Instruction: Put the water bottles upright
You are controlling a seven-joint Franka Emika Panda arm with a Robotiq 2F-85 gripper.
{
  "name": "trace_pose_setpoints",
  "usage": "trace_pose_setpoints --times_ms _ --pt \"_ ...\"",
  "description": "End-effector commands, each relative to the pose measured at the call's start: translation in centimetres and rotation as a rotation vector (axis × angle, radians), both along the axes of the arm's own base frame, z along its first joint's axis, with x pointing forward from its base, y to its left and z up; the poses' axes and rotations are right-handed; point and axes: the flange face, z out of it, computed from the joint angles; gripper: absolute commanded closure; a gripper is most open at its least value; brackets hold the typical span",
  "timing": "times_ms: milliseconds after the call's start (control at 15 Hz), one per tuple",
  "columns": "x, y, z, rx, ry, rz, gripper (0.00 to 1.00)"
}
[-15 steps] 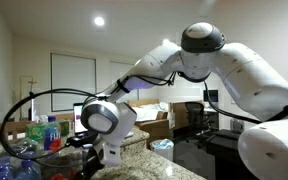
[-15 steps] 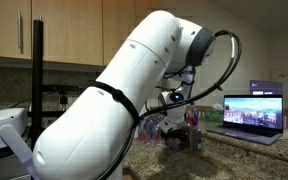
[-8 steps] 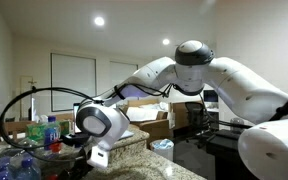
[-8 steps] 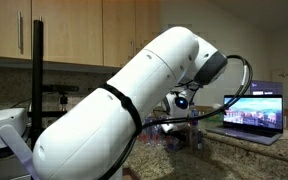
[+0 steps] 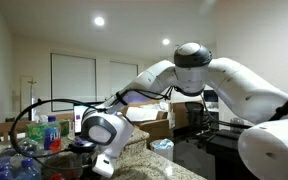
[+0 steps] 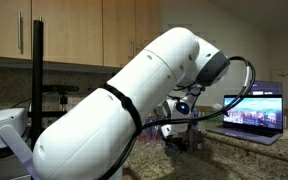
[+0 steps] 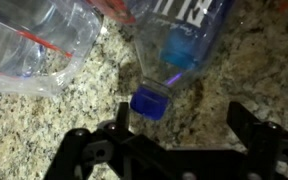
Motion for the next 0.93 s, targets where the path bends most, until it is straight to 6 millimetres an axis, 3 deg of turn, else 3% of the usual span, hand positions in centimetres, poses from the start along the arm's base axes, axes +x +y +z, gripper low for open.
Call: trace_pose_setpoints --times_ms 0,533,867 --pt "-0.7 -0.5 0.3 -0.023 0.011 -0.029 0.00" --pt "0.4 -1.0 1.2 -0.052 -0.042 -0.031 0.00" --pt "-0.6 -1.0 0.6 -0.089 -0.055 0.027 0.00"
